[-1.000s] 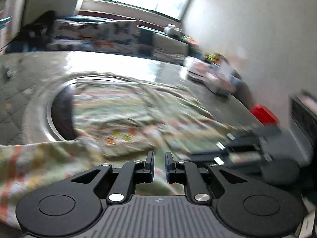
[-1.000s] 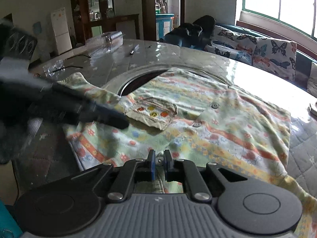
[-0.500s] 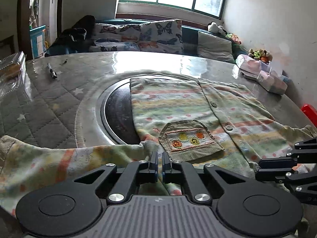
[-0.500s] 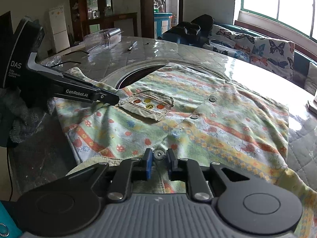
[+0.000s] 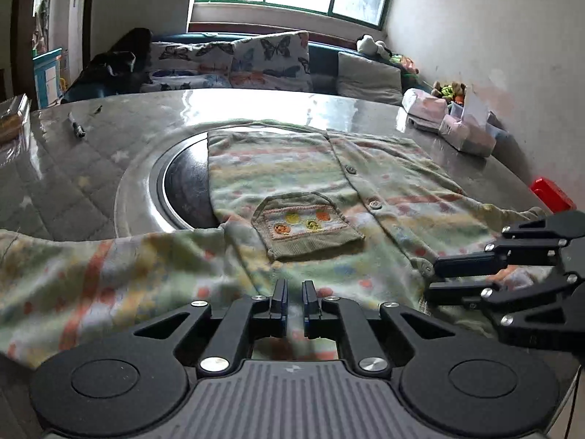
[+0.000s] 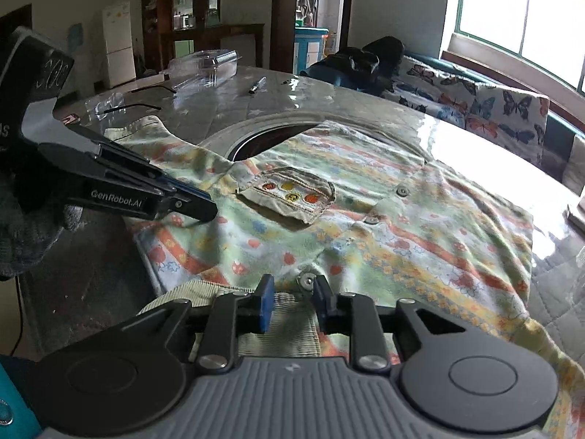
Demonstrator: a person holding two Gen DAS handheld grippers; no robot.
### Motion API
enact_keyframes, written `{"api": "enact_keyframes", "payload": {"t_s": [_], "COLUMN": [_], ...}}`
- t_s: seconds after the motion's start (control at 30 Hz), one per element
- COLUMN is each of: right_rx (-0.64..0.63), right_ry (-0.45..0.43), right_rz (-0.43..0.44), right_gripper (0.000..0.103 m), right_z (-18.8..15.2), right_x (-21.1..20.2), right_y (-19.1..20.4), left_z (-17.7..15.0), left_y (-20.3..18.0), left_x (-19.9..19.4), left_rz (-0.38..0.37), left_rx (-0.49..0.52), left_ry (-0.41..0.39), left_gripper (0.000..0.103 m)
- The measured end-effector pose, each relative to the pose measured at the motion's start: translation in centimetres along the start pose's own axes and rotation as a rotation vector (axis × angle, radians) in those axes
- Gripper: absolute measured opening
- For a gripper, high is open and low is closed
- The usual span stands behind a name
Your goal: Fold clothes
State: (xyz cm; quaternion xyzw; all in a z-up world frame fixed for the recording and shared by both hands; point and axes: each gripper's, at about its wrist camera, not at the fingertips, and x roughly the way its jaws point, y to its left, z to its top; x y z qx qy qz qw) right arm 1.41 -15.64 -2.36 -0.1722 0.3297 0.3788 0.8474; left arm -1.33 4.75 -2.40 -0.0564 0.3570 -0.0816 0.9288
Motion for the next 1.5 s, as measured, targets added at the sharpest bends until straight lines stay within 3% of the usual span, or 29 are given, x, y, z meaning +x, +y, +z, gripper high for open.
{"api": "enact_keyframes", "payload": {"t_s": [0.1, 0.17, 0.23, 0.47, 0.8, 1.0, 1.1, 1.23, 1.33, 1.5], "right_rx": [-0.003, -0.016, -0.022, 0.011, 0.013, 0.011, 0.011, 0.013, 0.019, 0.042], "right_ry": [-0.01, -0.005, 0.008, -0.003, 0.001, 0.004, 0.001, 0.0, -0.002, -0.017], "right_rz": [0.01, 0.019, 0.023, 0.014, 0.009, 0.008, 0.008, 0.006, 0.002, 0.0], "right_gripper": [0.023, 0.027, 0.034, 0.039, 0.04, 0.04, 0.04, 0.04, 0.04, 0.04], "right_z": [0.2, 0.1, -0.1, -0.5, -0.6, -0.5, -0.5, -0.4, -0.5, -0.5], "right_x": [-0.5, -0.6, -0.3, -0.2, -0.5, -0.6, -0.7, -0.9, -1.0, -1.4], "right_y": [0.2, 0.5, 0.7, 0.7, 0.7, 0.7, 0.7, 0.6, 0.5, 0.1], "left_z": [-0.2, -0.5, -0.7, -1.6, -2.6, -2.7, -2.7, -2.6, -2.6, -1.7], "left_y": [1.0, 2.2, 3.4, 7.6, 14.8, 17.2, 17.2, 17.0, 17.1, 15.5], "left_x": [-0.9, -1.7, -2.5, -5.3, -7.7, -7.5, -7.3, -6.9, -6.9, -7.6], "left_rz": [0.032, 0.078, 0.123, 0.283, 0.521, 0.543, 0.55, 0.572, 0.578, 0.476], "left_rx": [-0.048, -0.086, -0.123, -0.252, -0.488, -0.564, -0.563, -0.55, -0.569, -0.561], "left_ry": [-0.023, -0.044, -0.065, -0.137, -0.194, -0.186, -0.186, -0.185, -0.188, -0.217], "left_gripper": [0.014, 0.036, 0.045, 0.056, 0.057, 0.054, 0.047, 0.035, 0.015, 0.008]}}
